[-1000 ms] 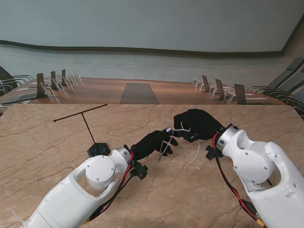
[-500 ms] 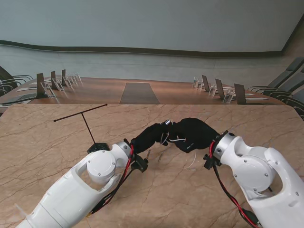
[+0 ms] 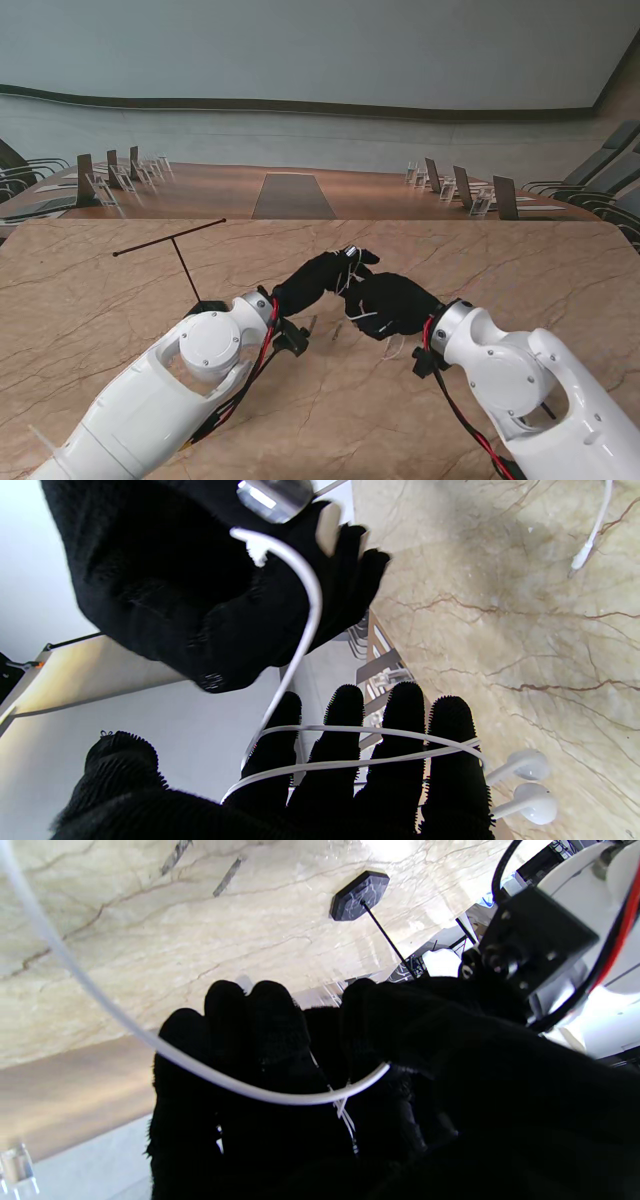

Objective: Take the wired earphone off the rack, coil the cable and place them on the table

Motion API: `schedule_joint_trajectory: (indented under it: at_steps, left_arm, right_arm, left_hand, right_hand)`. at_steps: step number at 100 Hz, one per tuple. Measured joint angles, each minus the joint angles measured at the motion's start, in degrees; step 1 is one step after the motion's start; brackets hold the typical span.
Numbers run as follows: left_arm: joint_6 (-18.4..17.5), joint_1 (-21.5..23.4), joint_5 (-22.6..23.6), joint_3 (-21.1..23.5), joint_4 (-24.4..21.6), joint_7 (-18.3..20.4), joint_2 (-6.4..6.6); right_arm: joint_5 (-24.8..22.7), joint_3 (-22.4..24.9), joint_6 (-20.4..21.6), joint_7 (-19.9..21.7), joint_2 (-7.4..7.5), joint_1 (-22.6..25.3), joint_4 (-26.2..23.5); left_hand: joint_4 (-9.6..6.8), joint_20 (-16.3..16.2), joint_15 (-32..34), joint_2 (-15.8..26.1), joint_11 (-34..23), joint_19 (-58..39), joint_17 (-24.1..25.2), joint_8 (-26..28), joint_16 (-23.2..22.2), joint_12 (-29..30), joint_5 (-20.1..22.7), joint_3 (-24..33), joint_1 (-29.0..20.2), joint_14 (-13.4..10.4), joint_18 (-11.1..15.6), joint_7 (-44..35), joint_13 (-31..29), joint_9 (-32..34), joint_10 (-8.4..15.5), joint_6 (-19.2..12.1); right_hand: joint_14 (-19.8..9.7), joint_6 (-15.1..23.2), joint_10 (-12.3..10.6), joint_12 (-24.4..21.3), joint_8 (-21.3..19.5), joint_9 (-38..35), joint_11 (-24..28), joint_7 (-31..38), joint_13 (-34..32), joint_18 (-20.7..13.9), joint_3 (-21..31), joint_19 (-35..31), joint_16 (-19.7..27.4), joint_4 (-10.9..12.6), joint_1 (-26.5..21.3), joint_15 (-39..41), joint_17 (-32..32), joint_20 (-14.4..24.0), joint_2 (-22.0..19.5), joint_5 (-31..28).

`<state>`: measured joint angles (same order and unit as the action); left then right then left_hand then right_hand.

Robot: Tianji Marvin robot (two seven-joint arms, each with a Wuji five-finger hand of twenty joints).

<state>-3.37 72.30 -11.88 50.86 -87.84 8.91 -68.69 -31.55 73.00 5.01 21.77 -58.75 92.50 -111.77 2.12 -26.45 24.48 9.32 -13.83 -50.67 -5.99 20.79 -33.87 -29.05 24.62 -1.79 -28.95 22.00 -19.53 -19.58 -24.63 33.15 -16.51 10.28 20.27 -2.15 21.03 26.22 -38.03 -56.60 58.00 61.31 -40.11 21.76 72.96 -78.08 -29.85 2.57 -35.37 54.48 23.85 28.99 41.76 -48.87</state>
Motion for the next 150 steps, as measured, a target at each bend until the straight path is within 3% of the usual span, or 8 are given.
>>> schedule_joint_trajectory:
  at_steps: [63,117,150]
  left_arm:
    - [-0.7,0.0,-0.1,0.0,-0.8,0.4,0.25]
    - [-0.7,-0.3,-1.1,-0.8,-1.9,1.4,0.45]
    - [-0.3,-0.2,-2.1,-1.1,-3.6,2.0,0.55]
  right_arm:
    - [2.7,-6.7,-5.2,-4.3,-0.97,0.1,6.2]
    - [4.5,-12.6,-8.8,-4.4,-1.39,-5.0,13.3]
    - [5.3,-15.4,-10.5,-6.5,-2.13,-8.6,18.6]
  left_hand:
    - [0.0,0.1,-0.5,0.0,0.0,0.7,0.0,0.0,0.8,0.2,0.0,0.0,0.0,0.0,0.4,0.0,0.0,0.1,0.0,0.0]
    - [0.0,0.2,-0.3,0.0,0.0,0.7,-0.6,0.0,0.8,0.2,0.0,0.0,0.0,0.0,0.4,0.0,0.0,0.1,0.0,0.0]
    - [0.0,0.2,1.3,0.0,0.0,1.0,-2.4,0.0,0.8,0.2,-1.0,0.0,-0.1,0.0,0.5,0.0,-0.8,0.1,0.0,0.0]
  right_hand:
    - [0.1,0.0,0.1,0.0,0.0,0.0,0.0,0.0,0.1,0.1,0.0,-0.2,0.0,0.0,0.0,0.0,-0.4,0.0,0.0,0.0]
    - [0.1,0.0,0.3,0.0,0.0,1.0,0.0,0.0,1.0,0.1,0.0,-0.2,-0.2,0.0,0.0,0.2,-1.4,0.3,0.0,0.0]
    - [0.1,0.0,0.5,0.0,-0.4,1.4,0.7,0.0,1.2,0.0,0.0,-0.6,-0.7,0.0,0.0,0.7,-1.9,0.7,0.0,0.0]
